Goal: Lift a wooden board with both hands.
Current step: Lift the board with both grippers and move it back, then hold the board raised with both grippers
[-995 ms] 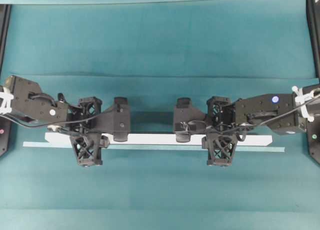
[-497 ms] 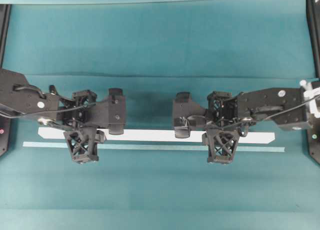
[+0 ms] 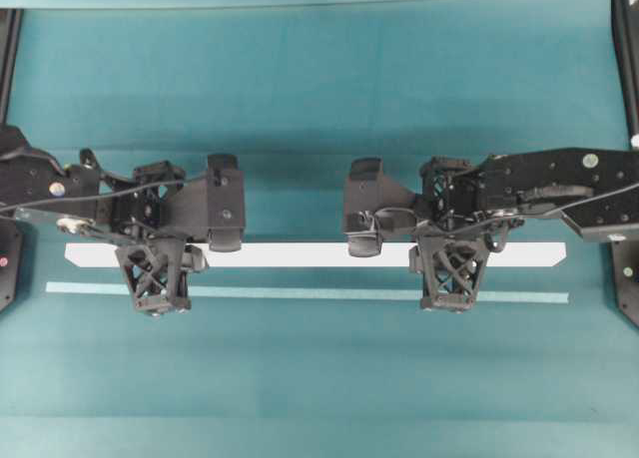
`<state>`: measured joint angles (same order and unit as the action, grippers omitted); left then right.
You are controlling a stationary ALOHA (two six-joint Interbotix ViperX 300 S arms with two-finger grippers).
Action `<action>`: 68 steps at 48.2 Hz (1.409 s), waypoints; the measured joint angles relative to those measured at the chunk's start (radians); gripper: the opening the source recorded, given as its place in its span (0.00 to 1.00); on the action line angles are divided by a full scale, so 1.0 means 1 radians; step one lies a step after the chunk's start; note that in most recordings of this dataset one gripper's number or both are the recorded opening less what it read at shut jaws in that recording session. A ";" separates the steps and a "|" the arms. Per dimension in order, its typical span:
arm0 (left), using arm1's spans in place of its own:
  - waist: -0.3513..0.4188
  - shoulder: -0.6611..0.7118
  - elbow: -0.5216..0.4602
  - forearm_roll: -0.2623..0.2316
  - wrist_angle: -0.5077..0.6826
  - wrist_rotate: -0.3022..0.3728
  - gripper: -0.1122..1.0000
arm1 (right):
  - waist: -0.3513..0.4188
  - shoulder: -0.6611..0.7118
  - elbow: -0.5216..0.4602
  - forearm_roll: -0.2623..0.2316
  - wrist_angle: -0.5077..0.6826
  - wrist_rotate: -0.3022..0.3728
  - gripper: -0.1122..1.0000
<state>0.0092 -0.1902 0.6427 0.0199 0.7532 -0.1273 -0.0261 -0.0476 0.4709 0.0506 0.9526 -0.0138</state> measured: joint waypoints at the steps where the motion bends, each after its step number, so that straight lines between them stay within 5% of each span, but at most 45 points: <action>1: 0.002 -0.002 -0.005 0.000 0.006 0.000 0.26 | 0.000 0.000 -0.006 0.000 0.008 0.000 0.29; 68: 0.009 -0.100 -0.342 0.000 0.420 0.009 0.26 | 0.000 -0.048 -0.410 -0.028 0.506 0.037 0.29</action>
<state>0.0184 -0.2899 0.3007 0.0199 1.1735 -0.1181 -0.0261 -0.0951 0.0614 0.0230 1.4588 0.0230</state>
